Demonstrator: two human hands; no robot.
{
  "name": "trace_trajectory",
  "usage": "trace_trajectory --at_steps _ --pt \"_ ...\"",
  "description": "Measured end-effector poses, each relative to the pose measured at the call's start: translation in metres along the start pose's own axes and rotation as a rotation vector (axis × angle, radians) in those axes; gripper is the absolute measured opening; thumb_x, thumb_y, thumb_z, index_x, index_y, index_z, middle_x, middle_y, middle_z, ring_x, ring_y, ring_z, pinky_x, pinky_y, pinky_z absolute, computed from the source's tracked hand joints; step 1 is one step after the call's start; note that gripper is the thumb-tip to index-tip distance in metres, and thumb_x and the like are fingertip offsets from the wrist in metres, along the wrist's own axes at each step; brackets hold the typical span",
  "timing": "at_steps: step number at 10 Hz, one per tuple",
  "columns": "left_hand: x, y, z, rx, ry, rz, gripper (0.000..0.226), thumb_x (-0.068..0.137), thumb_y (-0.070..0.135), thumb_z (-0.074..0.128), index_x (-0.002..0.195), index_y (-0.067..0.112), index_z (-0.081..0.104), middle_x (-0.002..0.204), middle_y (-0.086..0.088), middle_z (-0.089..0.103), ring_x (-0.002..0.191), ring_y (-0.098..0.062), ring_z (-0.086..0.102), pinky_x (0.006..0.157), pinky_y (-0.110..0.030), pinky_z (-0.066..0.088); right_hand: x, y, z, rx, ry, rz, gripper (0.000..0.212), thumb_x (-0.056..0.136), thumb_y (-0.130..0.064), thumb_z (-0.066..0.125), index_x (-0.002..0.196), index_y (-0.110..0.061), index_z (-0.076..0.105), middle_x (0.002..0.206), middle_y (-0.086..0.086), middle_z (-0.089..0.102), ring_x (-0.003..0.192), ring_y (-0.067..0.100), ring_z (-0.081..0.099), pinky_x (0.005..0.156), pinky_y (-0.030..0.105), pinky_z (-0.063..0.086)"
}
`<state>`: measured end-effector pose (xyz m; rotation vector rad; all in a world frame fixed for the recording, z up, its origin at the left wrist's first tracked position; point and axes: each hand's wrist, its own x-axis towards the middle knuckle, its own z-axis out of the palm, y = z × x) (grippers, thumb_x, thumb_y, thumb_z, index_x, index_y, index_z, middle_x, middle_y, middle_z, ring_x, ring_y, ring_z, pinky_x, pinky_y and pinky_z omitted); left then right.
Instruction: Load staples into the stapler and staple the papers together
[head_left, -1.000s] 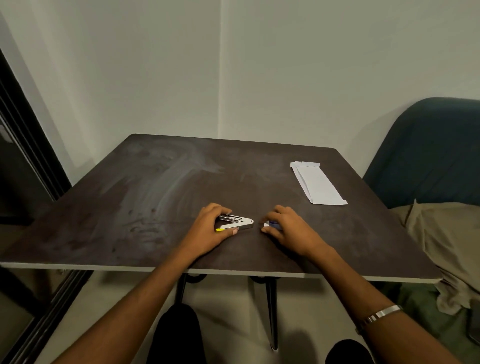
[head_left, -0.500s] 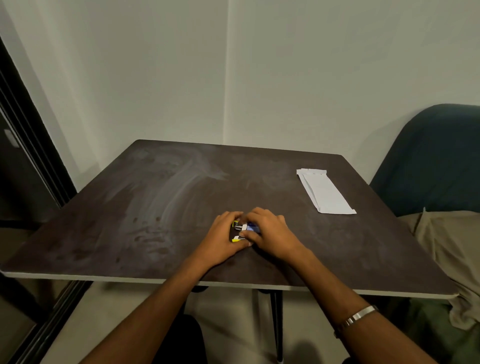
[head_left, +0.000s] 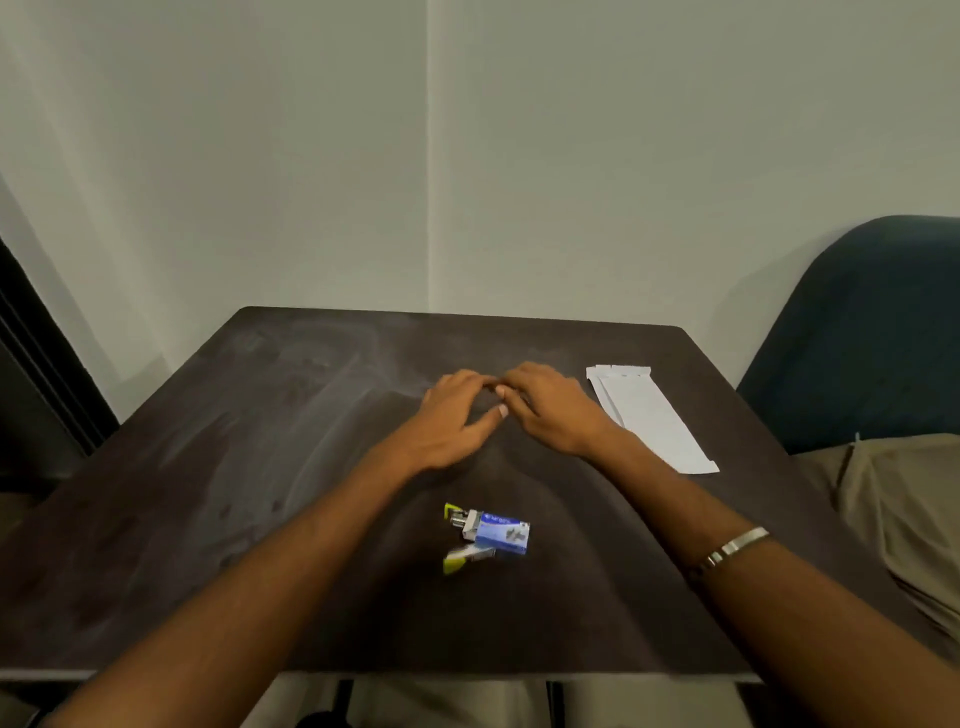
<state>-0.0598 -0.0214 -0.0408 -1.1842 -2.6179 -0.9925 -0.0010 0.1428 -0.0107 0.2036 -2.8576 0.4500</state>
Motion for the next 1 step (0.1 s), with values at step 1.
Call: trace_trajectory --at_steps 1 --pt "0.0516 0.0144 -0.0233 0.127 0.043 -0.065 0.051 0.096 0.044 0.038 0.135 0.013 0.048 0.136 -0.009 0.051 0.129 -0.027 0.044 0.111 -0.04 0.03 0.0348 0.0076 -0.0382 -0.046 0.085 0.085 0.036 0.101 -0.035 0.033 0.125 -0.022 0.058 0.124 0.002 0.059 0.117 0.022 0.053 0.096 0.046 0.041"
